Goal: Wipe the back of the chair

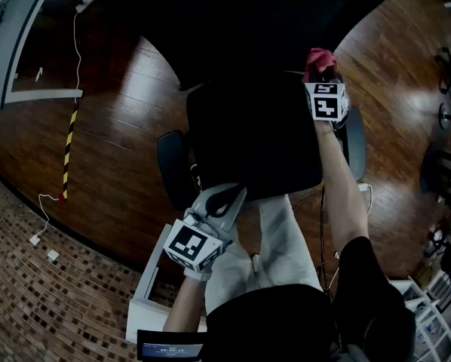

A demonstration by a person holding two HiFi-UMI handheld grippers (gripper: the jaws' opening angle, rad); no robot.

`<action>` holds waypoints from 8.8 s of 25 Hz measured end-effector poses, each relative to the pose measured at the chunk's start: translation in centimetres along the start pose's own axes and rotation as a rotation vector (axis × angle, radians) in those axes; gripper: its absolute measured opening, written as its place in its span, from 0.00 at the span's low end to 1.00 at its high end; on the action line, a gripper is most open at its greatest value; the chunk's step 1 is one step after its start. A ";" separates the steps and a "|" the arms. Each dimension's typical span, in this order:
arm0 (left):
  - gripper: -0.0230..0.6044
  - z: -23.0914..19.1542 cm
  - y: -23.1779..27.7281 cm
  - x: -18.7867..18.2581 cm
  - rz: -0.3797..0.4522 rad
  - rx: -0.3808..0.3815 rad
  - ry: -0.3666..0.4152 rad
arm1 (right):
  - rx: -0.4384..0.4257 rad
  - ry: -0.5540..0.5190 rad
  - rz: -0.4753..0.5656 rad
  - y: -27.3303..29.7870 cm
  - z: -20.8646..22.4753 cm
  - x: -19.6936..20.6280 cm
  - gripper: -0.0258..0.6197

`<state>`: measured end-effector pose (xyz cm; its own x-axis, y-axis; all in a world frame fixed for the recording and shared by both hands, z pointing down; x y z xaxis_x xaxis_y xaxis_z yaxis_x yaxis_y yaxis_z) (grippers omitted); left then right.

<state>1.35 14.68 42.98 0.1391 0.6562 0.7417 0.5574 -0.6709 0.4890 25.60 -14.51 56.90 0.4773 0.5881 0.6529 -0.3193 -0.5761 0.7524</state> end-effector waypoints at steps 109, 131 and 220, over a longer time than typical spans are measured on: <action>0.02 -5.0 -3.7 -0.6 0.052 -0.049 -0.010 | -0.400 -0.276 0.186 1.6 -21.0 -15.0 0.11; 0.02 -10.1 -8.5 -1.1 0.065 -0.139 -0.058 | -0.541 -0.257 0.345 1.2 -28.6 -23.4 0.11; 0.02 -11.3 -9.7 -1.4 0.105 -0.152 -0.071 | -0.450 -0.345 0.442 -2.7 -24.9 -31.3 0.11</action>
<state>-13.53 16.39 42.43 0.2507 0.5991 0.7604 0.4074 -0.7778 0.4785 -8.83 -17.19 36.60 0.4327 0.0984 0.8962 -0.8137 -0.3854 0.4352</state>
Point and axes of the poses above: the fingertips, and each gripper's own axes: y forward along the fingers, z to its right, x out of its underside, the point moved 5 cm from there along -y, backward along the fingers, and after that the axes turned 15 degrees about -x, right-handed, at the moved point
